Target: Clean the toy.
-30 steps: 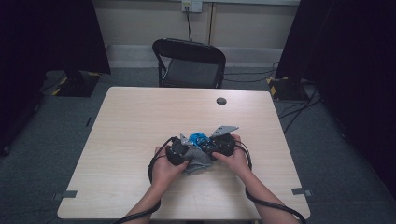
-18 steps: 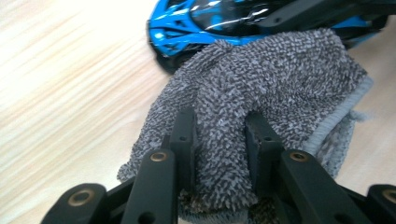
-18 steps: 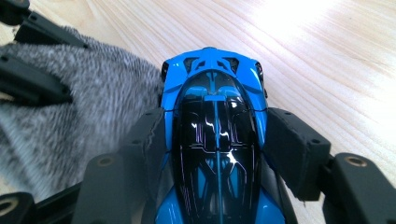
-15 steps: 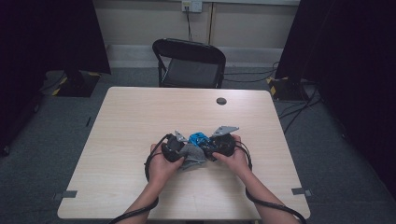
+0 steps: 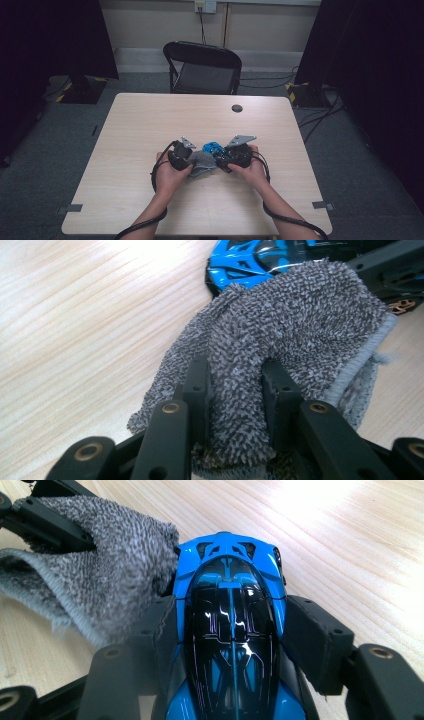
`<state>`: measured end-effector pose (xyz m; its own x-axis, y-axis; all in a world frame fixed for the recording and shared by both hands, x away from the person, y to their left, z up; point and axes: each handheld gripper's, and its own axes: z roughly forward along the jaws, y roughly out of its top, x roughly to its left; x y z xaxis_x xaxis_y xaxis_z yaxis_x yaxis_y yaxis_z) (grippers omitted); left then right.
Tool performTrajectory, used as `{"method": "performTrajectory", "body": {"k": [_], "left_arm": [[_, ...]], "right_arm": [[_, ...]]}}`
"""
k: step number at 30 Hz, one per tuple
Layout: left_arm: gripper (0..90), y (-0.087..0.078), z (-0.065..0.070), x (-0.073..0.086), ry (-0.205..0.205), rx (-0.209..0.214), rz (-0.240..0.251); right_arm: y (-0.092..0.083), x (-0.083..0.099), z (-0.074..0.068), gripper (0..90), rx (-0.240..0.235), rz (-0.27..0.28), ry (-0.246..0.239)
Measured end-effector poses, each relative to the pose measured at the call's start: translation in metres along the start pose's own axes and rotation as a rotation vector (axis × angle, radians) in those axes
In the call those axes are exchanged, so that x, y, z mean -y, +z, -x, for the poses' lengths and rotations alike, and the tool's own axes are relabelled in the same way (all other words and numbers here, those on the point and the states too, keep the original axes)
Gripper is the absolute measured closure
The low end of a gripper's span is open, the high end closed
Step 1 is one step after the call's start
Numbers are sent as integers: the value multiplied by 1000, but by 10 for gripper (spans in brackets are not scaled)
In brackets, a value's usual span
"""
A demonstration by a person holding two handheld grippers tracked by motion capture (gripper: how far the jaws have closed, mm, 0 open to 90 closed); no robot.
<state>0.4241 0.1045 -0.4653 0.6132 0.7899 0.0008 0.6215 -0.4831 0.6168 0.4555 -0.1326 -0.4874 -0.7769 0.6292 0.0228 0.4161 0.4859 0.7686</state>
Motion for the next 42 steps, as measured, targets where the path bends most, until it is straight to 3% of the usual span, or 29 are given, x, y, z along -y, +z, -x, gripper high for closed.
{"method": "performTrajectory", "body": {"k": [18,26,35,42], "left_arm": [[694,5,-18,-6,-76,-18,18],[697,4,-34,-7,-132,-63,24],[697,-17,-46,-1,-173,-64,77],[696,-33,-43,7,-165,-35,92]], "right_arm": [[-1,1,1,393,-3,1,4],[-1,1,1,392,-3,4,4],[-1,1,0,393,-2,-2,5],[-1,1,0,393,0,1,8]]}}
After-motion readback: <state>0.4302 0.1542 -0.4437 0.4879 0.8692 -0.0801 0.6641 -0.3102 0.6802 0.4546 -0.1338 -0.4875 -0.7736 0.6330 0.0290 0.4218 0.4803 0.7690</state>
